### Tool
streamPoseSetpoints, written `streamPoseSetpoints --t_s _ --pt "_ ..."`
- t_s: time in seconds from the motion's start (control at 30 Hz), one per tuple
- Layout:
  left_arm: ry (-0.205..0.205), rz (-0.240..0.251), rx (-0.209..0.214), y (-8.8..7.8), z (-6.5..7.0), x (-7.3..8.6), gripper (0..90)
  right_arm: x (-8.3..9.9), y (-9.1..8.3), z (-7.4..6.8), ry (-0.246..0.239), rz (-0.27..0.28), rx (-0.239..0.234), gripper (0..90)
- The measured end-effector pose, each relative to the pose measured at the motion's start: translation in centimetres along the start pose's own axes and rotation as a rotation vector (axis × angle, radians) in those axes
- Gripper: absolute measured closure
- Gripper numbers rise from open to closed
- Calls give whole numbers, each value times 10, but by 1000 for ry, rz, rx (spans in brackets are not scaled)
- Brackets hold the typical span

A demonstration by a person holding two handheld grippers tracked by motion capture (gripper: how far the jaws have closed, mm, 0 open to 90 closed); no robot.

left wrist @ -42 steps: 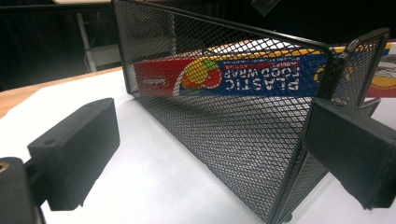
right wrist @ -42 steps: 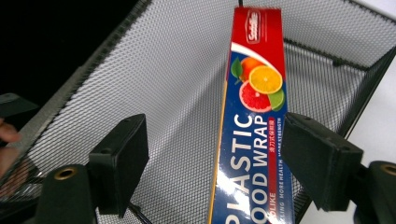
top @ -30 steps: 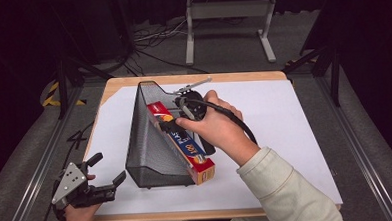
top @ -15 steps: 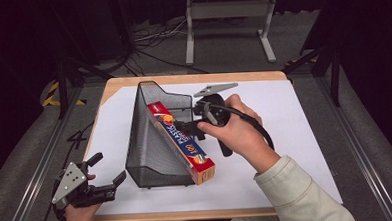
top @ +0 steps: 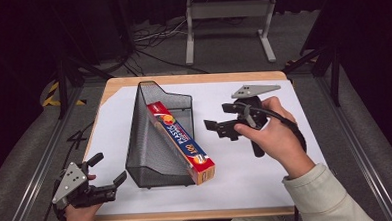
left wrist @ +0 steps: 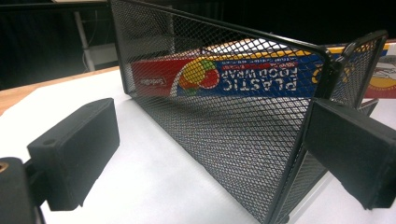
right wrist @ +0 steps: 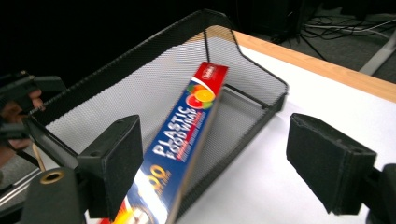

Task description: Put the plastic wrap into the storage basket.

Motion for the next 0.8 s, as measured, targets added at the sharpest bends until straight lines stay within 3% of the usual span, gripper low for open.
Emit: streamPoseSetpoints --t_s 0.17,0.27,0.47,0.63,0.67,0.8 --pt "-1 -7 1 1 0 0 44 14 -24 17 10 23 22 172" --pt "1 -8 1 1 1 0 44 24 -34 30 24 27 66 172" --pt "6 -13 1 2 2 0 43 44 -56 55 41 39 106 171" --pt "5 -11 0 1 1 0 43 64 -63 67 56 43 120 158" --pt "4 -9 1 1 1 0 43 78 -64 72 65 37 131 158" --pt "6 -14 1 1 1 0 43 94 -64 76 48 44 151 158"
Point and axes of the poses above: each handheld gripper's, and its own axes: y roughly forward along the jaws, x roughly out of its underside, z roughly to its right, the point moved 1 cm from there along y, roughly forward along the jaws, and after that the axes turned 6 degrees about -y, right-handed, at the moved point
